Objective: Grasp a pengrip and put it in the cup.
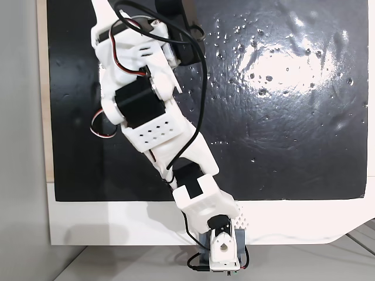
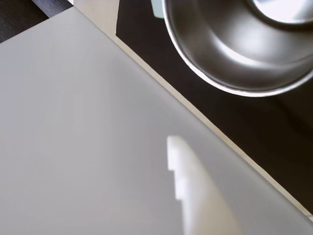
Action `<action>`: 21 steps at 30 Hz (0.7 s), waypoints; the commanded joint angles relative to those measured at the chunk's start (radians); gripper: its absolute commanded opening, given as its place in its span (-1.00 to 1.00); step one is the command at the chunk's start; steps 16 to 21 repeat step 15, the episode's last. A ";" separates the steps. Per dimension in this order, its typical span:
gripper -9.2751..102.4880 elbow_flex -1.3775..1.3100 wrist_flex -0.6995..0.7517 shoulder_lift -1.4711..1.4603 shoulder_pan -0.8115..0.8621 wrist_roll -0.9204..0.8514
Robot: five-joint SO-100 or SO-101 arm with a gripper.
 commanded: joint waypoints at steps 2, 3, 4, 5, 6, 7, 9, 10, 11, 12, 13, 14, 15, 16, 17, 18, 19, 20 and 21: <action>-0.19 -0.057 0.006 0.031 0.008 -0.009; -0.19 -0.057 0.009 0.031 0.009 -0.009; -0.19 -0.057 0.011 0.031 0.012 -0.011; -0.19 -0.057 0.012 0.031 0.012 -0.012; -0.19 -0.057 0.012 0.031 0.014 -0.012; -0.19 -0.057 0.012 0.032 0.015 -0.015; -0.19 -0.057 0.012 0.034 0.020 -0.017; -0.19 -0.057 0.014 0.034 0.021 -0.017; -0.19 -0.055 0.015 0.034 0.021 -0.017; -0.19 -0.055 0.015 0.034 0.023 -0.017; -0.20 -0.055 0.015 0.034 0.023 -0.017; -0.20 -0.055 0.015 0.034 0.023 -0.017; -0.20 -0.055 0.015 0.034 0.021 -0.017; -0.20 -0.055 0.015 0.034 0.021 -0.017; -0.20 -0.055 0.015 0.034 0.021 -0.017; -0.20 -0.055 0.015 0.034 0.021 -0.017; -0.20 -0.055 0.015 0.034 0.021 -0.017; -0.20 -0.055 0.015 0.034 0.021 -0.017; -0.20 -0.055 0.015 0.034 0.021 -0.017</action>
